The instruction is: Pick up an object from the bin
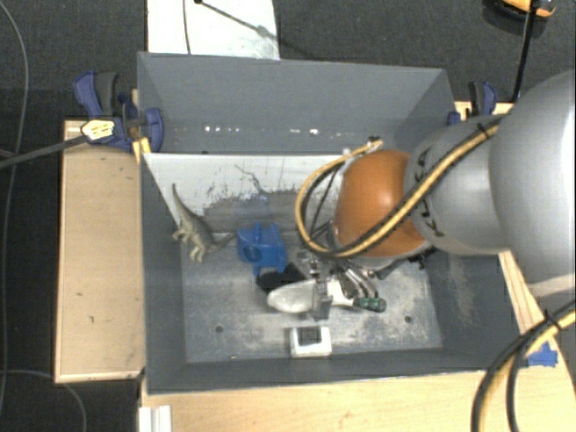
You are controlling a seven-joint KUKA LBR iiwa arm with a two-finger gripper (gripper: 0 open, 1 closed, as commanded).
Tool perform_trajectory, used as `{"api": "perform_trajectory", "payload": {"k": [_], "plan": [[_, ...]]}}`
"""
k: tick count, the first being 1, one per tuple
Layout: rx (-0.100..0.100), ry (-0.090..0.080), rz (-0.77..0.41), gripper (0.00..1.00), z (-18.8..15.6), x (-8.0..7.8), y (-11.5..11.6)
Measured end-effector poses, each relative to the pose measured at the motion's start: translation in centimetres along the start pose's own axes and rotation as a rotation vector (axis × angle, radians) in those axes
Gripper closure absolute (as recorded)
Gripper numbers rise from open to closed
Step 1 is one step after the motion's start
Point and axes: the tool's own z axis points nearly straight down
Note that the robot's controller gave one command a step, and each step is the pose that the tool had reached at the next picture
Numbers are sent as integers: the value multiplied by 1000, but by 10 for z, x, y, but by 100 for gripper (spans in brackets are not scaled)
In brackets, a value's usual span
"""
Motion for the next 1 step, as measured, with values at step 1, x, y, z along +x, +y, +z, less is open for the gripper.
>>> {"api": "perform_trajectory", "payload": {"k": [1], "plan": [[-1, -1, 25, 100, -1, 0, 0]]}}
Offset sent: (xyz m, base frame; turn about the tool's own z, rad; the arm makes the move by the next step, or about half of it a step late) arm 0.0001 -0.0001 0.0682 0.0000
